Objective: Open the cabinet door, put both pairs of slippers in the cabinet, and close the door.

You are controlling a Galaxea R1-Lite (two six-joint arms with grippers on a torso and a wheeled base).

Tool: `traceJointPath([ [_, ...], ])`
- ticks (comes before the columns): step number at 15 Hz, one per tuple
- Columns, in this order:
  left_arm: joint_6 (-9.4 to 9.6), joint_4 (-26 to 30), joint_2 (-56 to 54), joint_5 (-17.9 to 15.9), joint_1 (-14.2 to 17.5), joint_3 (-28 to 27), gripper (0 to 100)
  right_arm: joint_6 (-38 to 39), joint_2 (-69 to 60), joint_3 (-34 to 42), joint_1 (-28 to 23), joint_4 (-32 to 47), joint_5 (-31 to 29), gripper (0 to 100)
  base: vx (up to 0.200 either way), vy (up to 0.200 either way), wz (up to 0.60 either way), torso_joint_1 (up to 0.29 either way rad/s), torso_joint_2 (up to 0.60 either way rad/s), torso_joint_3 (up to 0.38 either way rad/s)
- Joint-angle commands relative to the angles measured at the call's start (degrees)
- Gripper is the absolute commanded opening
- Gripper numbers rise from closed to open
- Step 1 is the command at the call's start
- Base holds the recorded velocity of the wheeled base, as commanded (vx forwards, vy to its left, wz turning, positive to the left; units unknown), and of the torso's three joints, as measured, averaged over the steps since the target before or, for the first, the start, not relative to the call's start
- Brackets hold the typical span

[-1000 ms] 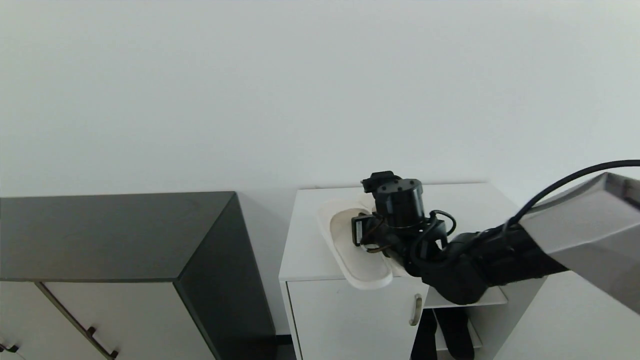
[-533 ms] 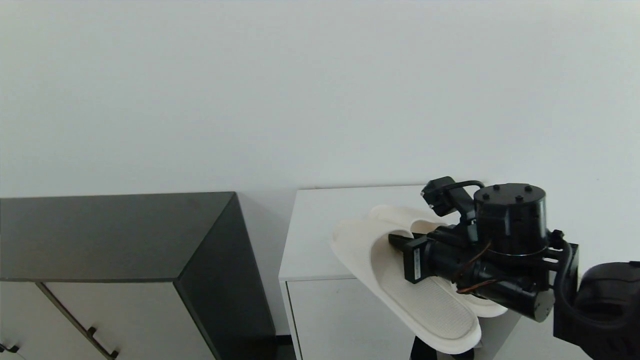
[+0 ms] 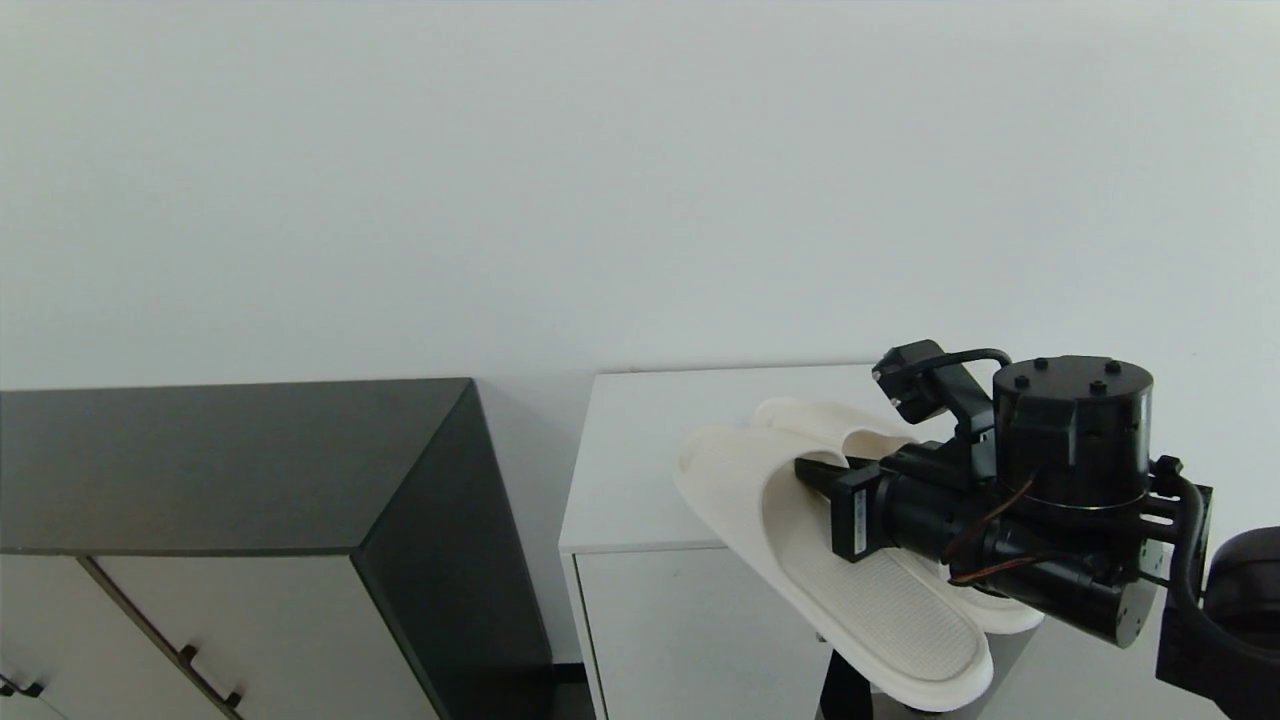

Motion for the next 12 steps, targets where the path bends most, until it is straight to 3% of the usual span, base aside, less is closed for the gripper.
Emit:
traceJointPath([
  [1,0.0,0.0,0.1,0.0,0.1,0.0,0,-0.1,0.0,0.2,0.1,0.0,-0.1,0,-0.2,0.0,0.0,0.017,0.0,-0.002],
  [6,0.0,0.0,0.1,0.0,0.0,0.0,0,-0.1,0.1,0.7,0.1,0.0,-0.1,0,-0.2,0.0,0.0,-0.004,0.0,0.002],
  [12,0.0,0.0,0.1,0.0,0.0,0.0,0,-0.1,0.5,0.6,0.1,-0.1,-0.2,0,0.0,0.0,0.0,0.0,0.0,0.0],
])
